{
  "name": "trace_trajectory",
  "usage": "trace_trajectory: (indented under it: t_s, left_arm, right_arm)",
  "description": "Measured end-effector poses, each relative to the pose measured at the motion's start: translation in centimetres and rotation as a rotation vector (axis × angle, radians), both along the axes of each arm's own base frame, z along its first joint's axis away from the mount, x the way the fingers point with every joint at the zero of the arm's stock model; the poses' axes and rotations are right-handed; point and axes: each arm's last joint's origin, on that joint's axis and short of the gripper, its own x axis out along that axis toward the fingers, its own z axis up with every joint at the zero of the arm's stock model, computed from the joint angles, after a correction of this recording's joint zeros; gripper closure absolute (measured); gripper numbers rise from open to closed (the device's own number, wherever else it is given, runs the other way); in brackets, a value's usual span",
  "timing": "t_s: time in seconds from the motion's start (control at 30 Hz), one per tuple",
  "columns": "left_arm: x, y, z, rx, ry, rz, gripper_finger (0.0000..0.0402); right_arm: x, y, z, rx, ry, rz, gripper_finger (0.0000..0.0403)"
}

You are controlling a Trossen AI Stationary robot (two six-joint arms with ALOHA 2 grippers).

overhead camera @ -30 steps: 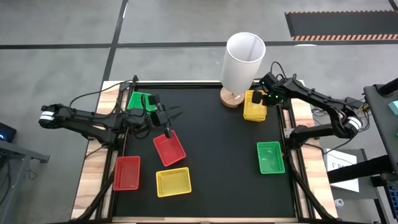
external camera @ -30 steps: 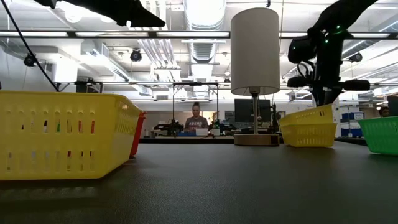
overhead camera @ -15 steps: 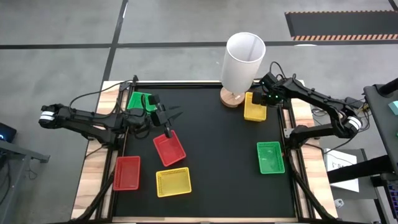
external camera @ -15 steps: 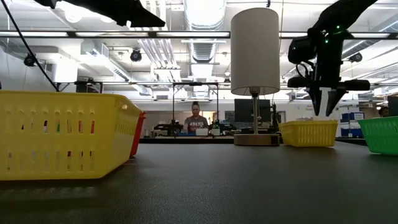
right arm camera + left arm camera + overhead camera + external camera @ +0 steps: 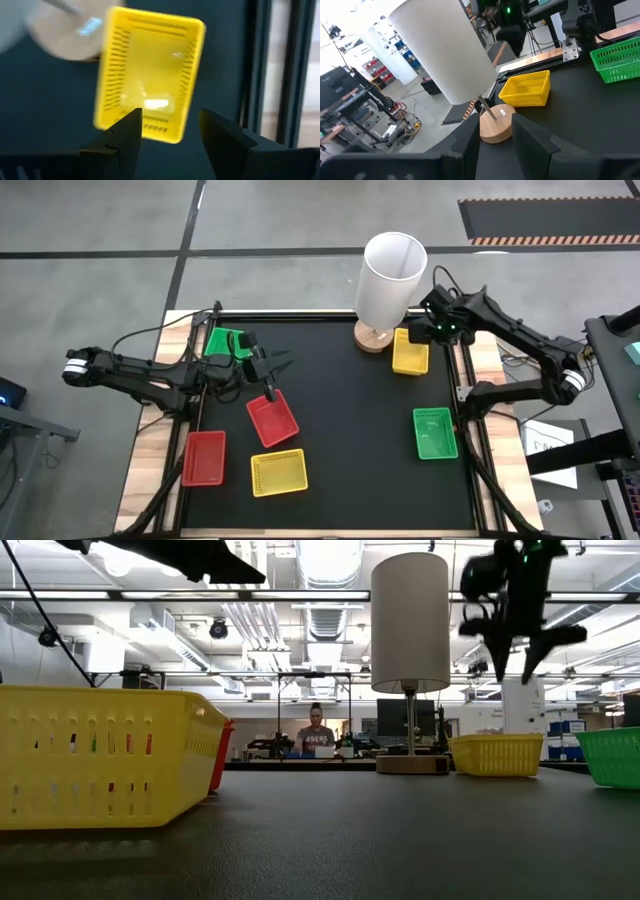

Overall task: Stack baskets by color
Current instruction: Stack the left red bin on top of the right red bin

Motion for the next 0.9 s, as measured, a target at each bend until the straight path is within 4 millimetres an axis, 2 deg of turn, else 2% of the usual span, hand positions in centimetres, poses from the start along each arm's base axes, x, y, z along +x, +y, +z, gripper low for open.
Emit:
trace_trajectory:
  t_s: [0.17,0.33,0.5,0.67,0.8,0.9]
  left_arm:
    - [0.0,-0.3,-0.1,-0.038,-0.013,-0.008,0.0304]
    - [0.0,-1.2,-0.1,-0.075,-0.029,-0.046,0.0304]
    - [-0.1,-2.5,-0.1,-0.085,-0.031,-0.112,0.0304]
    - [-0.3,-3.7,-0.1,-0.145,-0.055,-0.163,0.0304]
    - [-0.4,-4.5,-0.2,-0.243,-0.079,-0.189,0.0304]
    - [-0.4,-5.2,-1.3,-0.335,-0.07,-0.202,0.0304]
  right_arm:
    - [0.8,2.6,2.9,-0.087,-0.096,0.126,0.0225]
    - [1.4,6.3,3.9,-0.187,-0.163,0.246,0.0233]
    - [2.2,9.9,3.1,-0.308,-0.186,0.351,0.0241]
    - [4.0,13.2,1.8,-0.399,-0.267,0.508,0.0252]
    - [5.5,15.6,0.8,-0.488,-0.309,0.634,0.0262]
    - [6.3,17.2,0.1,-0.551,-0.316,0.69,0.027]
